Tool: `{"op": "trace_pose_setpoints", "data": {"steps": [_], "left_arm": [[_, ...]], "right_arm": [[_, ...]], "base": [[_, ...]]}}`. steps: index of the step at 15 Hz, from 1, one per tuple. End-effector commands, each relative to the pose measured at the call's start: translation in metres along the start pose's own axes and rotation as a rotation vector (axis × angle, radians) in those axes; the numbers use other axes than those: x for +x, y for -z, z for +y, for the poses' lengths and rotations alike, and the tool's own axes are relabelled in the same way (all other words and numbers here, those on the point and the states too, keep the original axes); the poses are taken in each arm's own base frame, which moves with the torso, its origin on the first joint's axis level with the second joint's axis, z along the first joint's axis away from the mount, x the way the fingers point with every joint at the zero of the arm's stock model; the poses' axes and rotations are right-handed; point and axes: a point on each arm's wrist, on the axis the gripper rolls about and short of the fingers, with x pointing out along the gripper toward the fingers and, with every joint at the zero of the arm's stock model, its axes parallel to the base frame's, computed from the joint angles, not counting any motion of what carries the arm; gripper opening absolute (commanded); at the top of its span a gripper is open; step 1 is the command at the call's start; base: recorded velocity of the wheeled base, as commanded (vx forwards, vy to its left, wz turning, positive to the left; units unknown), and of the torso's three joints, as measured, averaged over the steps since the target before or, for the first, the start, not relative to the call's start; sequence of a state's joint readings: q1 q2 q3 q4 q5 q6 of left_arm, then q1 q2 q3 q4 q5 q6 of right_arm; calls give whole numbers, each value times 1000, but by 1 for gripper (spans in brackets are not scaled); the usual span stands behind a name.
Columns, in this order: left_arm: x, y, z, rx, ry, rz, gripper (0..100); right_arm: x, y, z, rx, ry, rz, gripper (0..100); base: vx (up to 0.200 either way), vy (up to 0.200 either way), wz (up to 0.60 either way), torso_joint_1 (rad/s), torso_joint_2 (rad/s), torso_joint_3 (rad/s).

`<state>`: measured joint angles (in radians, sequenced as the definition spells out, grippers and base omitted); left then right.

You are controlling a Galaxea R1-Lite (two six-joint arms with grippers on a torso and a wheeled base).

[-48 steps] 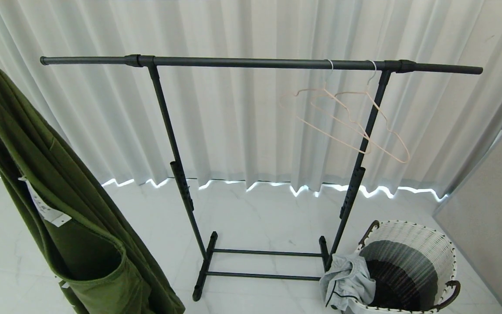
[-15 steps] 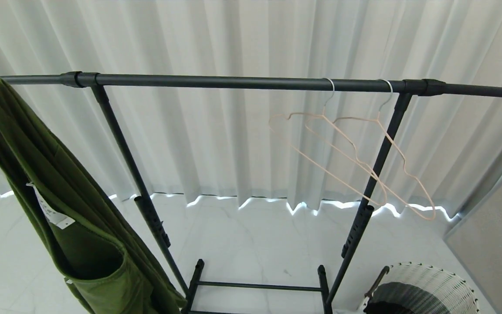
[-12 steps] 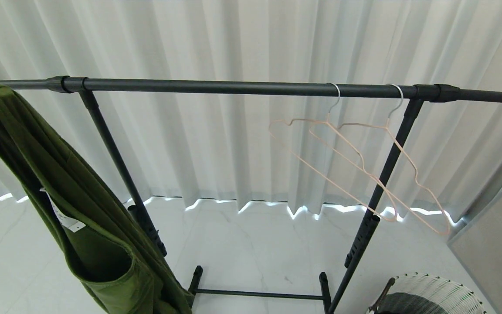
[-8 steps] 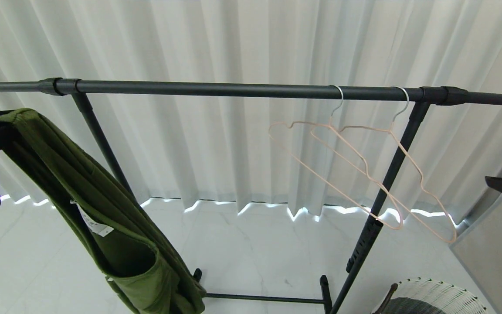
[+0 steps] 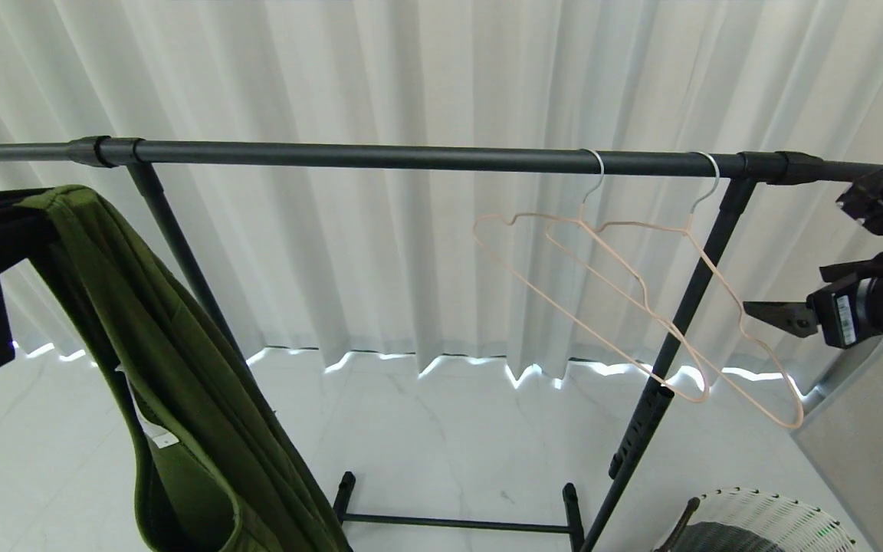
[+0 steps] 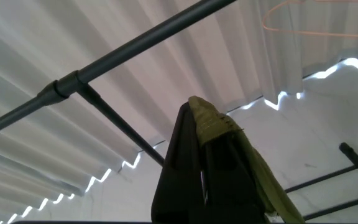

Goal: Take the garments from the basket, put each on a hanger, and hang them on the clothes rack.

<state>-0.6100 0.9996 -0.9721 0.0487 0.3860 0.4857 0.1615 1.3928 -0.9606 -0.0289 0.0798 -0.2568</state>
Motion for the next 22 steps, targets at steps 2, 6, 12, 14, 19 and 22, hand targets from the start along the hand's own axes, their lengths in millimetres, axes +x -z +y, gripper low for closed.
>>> {"op": "trace_pose_setpoints", "data": {"steps": [2,6,12,14,19,22], "left_arm": [[-2,-2,2,-4,-5,-10,0],[-1,-2,1,-5,-2,-7,0],[-1,-2,1,-4,0,-9,0],[-1,-3,1,-4,2,-12,0],[-1,-3,1,-3,2,-12,0],[-1,-3,1,-3,4,-13,0]], "right_arm": [[51,18,-10,15,-59,69,100],[62,24,-14,3,-107,81,100],[68,26,-11,5,-183,59,100],[71,29,-11,10,-188,74,100],[77,30,-11,15,-190,81,0],[75,28,-11,14,-189,75,0]], "base": [[0,0,0,0,0,0],[0,0,0,0,0,0],[0,0,0,0,0,0],[0,0,0,0,0,0],[0,0,0,0,0,0],[0,0,0,0,0,0]]}}
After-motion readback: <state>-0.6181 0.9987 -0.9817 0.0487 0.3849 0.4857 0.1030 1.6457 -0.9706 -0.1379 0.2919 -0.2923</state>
